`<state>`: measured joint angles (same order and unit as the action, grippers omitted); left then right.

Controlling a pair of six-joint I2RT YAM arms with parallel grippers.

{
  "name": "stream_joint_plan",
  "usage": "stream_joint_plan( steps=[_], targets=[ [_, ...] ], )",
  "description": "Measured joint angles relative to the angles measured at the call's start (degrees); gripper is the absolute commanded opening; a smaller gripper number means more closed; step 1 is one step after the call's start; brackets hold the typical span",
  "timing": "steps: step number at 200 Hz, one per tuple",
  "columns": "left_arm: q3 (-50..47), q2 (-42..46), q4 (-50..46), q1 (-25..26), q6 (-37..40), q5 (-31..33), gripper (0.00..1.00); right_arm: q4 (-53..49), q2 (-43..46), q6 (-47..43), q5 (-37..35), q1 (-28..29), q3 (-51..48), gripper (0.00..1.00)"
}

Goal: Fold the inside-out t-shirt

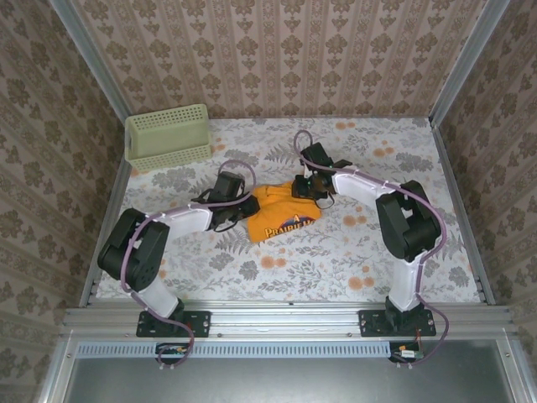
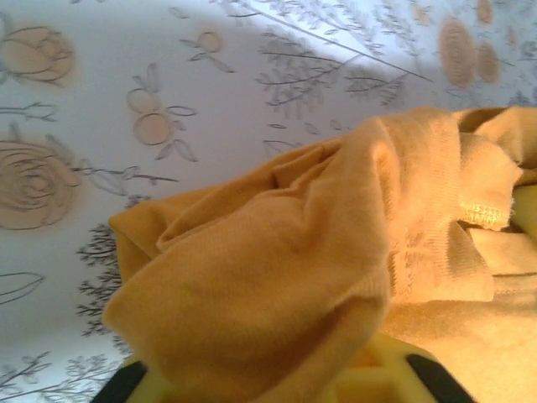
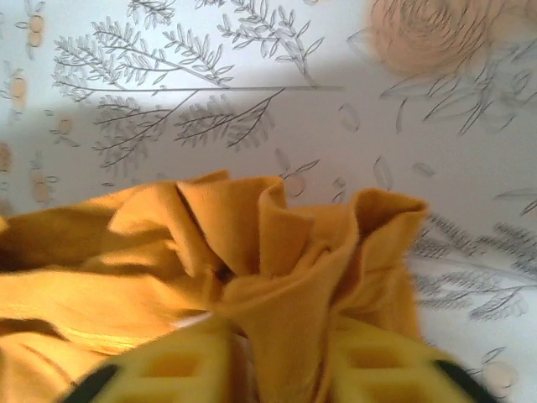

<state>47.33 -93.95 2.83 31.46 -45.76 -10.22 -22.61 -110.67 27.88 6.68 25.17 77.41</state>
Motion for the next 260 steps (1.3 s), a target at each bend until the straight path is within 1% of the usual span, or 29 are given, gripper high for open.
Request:
stream_joint_plan(
  steps=[6, 23, 42, 58, 82, 103, 124, 148, 163, 180, 199, 208, 221, 239, 252, 260],
  targets=[
    [0.0, 0.0, -0.9, -0.3, -0.2, 0.4, 0.31, -0.5, -0.2, -0.6, -0.9, -0.2, 0.6, 0.51],
    [0.0, 0.0, -3.3, -1.1, -1.2, 1.6, 0.38, -1.7, -0.1, -2.3, -3.2, -0.8, 1.2, 0.63],
    [0.0, 0.5, -6.2, -1.4, -1.5, 3.0, 0.42, -1.9, 1.7, -3.6, -4.0, -1.7, 0.0, 0.70],
    [0.0, 1.9, -9.1, -1.4, -1.4, 4.5, 0.46, -1.4, 6.1, -4.1, -3.4, -3.0, -4.0, 0.76],
    [0.2, 5.5, -14.1, -0.5, -1.0, 8.8, 0.51, 1.1, 14.9, -4.9, -0.6, -4.9, -12.6, 0.79],
    [1.8, 9.1, -18.9, 2.5, -0.5, 13.6, 0.56, 4.0, 20.9, -5.2, 1.6, -5.3, -19.9, 0.81],
    [4.0, 11.6, -21.6, 6.1, 0.4, 17.5, 0.58, 7.6, 24.2, -5.2, 3.5, -5.1, -26.2, 0.80],
    [6.6, 11.8, -23.2, 10.0, 1.0, 20.3, 0.59, 12.2, 25.4, -5.2, 5.9, -5.2, -31.2, 0.80],
    [7.9, 10.9, -22.9, 12.1, 1.5, 20.6, 0.58, 14.3, 25.2, -5.2, 7.1, -5.2, -32.2, 0.74],
    [10.1, 6.8, -21.9, 13.8, 1.9, 19.6, 0.58, 16.7, 23.4, -5.4, 8.4, -5.0, -31.7, 0.64],
    [10.7, 1.9, -19.8, 14.1, 2.1, 18.3, 0.58, 17.8, 20.2, -5.5, 9.0, -4.5, -29.9, 0.52],
    [10.7, -0.3, -19.5, 13.7, 2.1, 17.5, 0.58, 17.7, 18.9, -5.5, 9.0, -4.2, -28.8, 0.45],
    [10.6, -2.9, -18.9, 13.0, 2.5, 16.5, 0.58, 17.3, 17.4, -5.7, 9.0, -3.7, -26.8, 0.29],
    [10.4, -4.4, -17.8, 12.1, 3.2, 15.7, 0.59, 15.8, 15.9, -5.8, 8.3, -3.4, -23.8, 0.11],
    [10.4, -4.5, -17.3, 11.5, 3.9, 15.3, 0.59, 14.0, 15.8, -6.2, 7.1, -3.2, -21.9, 0.03],
    [10.4, -4.5, -17.0, 11.3, 4.4, 15.3, 0.59, 12.0, 15.8, -6.8, 6.0, -3.2, -20.5, 0.00]
  ],
)
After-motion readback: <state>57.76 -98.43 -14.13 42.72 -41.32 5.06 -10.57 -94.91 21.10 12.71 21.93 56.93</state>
